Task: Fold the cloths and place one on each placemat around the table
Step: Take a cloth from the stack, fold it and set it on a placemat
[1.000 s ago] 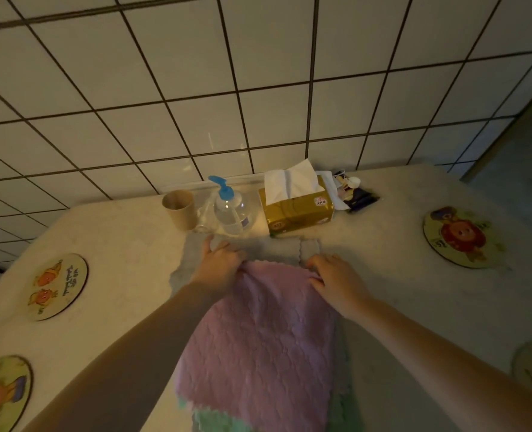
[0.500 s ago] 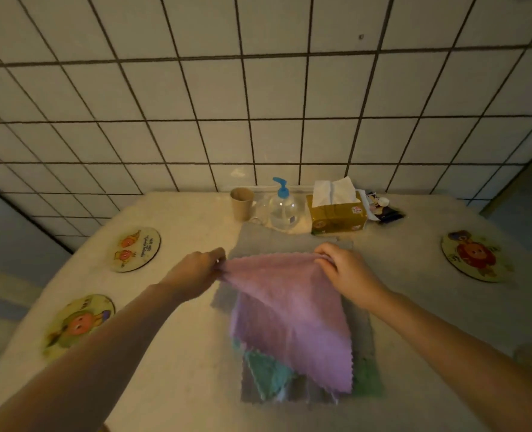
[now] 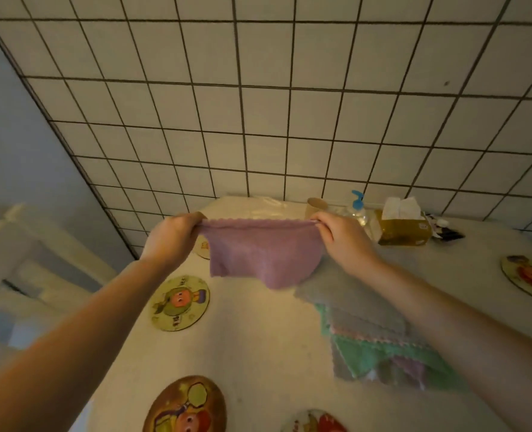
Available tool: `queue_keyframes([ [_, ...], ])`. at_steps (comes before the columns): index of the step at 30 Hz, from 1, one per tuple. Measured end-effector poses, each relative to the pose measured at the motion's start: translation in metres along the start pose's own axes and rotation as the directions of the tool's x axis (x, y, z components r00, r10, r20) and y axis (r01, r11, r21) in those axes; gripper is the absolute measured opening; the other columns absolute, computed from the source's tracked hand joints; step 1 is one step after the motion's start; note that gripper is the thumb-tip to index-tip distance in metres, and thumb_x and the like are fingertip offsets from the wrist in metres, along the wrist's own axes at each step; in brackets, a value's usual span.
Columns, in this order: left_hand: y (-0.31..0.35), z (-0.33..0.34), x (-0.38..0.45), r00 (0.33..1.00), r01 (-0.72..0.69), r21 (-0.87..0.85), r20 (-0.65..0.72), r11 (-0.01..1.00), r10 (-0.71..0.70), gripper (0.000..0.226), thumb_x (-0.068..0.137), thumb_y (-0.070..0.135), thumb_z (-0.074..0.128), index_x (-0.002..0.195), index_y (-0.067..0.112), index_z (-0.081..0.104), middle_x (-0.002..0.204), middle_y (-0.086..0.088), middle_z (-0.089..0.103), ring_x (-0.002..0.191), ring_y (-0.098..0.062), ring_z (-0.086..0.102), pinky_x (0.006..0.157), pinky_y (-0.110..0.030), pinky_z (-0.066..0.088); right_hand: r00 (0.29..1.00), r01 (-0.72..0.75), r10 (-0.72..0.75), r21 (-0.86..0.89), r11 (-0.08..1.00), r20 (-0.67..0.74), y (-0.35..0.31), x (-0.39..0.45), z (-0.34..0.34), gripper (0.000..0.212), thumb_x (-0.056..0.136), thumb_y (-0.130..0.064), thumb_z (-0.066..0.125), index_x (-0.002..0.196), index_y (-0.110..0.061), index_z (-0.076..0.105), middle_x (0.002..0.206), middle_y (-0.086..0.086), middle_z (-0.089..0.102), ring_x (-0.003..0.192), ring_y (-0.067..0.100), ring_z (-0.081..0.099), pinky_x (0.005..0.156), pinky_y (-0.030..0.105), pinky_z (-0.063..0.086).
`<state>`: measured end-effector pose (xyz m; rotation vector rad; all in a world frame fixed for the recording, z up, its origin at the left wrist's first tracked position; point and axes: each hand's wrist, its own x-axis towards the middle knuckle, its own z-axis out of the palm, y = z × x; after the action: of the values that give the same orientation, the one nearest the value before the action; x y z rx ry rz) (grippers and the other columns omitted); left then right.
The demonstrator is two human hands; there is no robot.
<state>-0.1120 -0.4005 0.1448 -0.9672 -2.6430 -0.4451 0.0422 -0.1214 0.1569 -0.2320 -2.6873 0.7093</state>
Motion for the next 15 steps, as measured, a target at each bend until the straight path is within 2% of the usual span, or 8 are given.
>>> queue_keyframes([
  [2, -0.017, -0.008, -0.011, 0.998, -0.046, -0.005, -0.047, 0.999, 0.045, 0.017, 0.095, 0.015, 0.052, 0.105, 0.014, 0.066, 0.097, -0.005, 0.071, 0.087, -0.025, 0.066, 0.07, -0.036, 0.053, 1.0, 0.008, -0.008, 0.018, 1.0, -0.026, -0.017, -0.005, 0.009, 0.017, 0.095, -0.021, 0.05, 0.106, -0.02, 0.063, 0.095, -0.001, 0.068, 0.088, 0.016, 0.062, 0.076, 0.041, 0.052],
  [4, -0.035, -0.006, -0.034, 0.996, -0.087, 0.001, -0.025, 0.996, 0.087, 0.021, 0.093, 0.011, 0.055, 0.11, 0.013, 0.067, 0.105, -0.004, 0.071, 0.095, -0.024, 0.066, 0.078, -0.038, 0.056, 1.0, 0.028, -0.028, 0.021, 0.999, -0.002, -0.026, -0.019, 0.023, 0.014, 0.093, -0.02, 0.055, 0.102, -0.016, 0.065, 0.093, 0.0, 0.067, 0.086, 0.017, 0.062, 0.075, 0.041, 0.052],
  [9, -0.07, 0.037, -0.122, 0.95, -0.198, -0.004, 0.246, 0.98, 0.192, 0.034, 0.082, 0.007, 0.069, 0.114, 0.018, 0.069, 0.113, -0.003, 0.07, 0.103, -0.022, 0.066, 0.086, -0.037, 0.056, 0.977, -0.005, 0.016, -0.054, 0.999, 0.214, -0.015, -0.082, 0.082, 0.012, 0.086, -0.015, 0.066, 0.094, -0.008, 0.07, 0.092, 0.01, 0.069, 0.086, 0.026, 0.063, 0.073, 0.033, 0.045],
  [12, -0.075, 0.067, -0.172, 0.905, -0.249, -0.072, 0.337, 0.966, 0.259, 0.038, 0.069, 0.002, 0.078, 0.103, 0.018, 0.074, 0.102, -0.002, 0.074, 0.093, -0.02, 0.071, 0.076, -0.032, 0.058, 0.935, -0.013, 0.061, -0.138, 0.99, 0.351, -0.004, -0.127, 0.119, 0.011, 0.088, -0.02, 0.063, 0.094, -0.013, 0.069, 0.095, 0.005, 0.068, 0.089, 0.02, 0.062, 0.072, 0.027, 0.043],
  [15, -0.072, 0.088, -0.213, 0.825, -0.375, -0.092, 0.422, 0.922, 0.377, 0.018, 0.067, 0.023, 0.077, 0.085, 0.027, 0.076, 0.082, 0.006, 0.074, 0.072, -0.013, 0.071, 0.057, -0.022, 0.056, 0.843, 0.02, 0.101, -0.219, 0.975, 0.528, 0.005, -0.167, 0.147, 0.013, 0.092, -0.028, 0.055, 0.096, -0.022, 0.065, 0.098, -0.003, 0.061, 0.094, 0.015, 0.059, 0.081, 0.03, 0.048],
])
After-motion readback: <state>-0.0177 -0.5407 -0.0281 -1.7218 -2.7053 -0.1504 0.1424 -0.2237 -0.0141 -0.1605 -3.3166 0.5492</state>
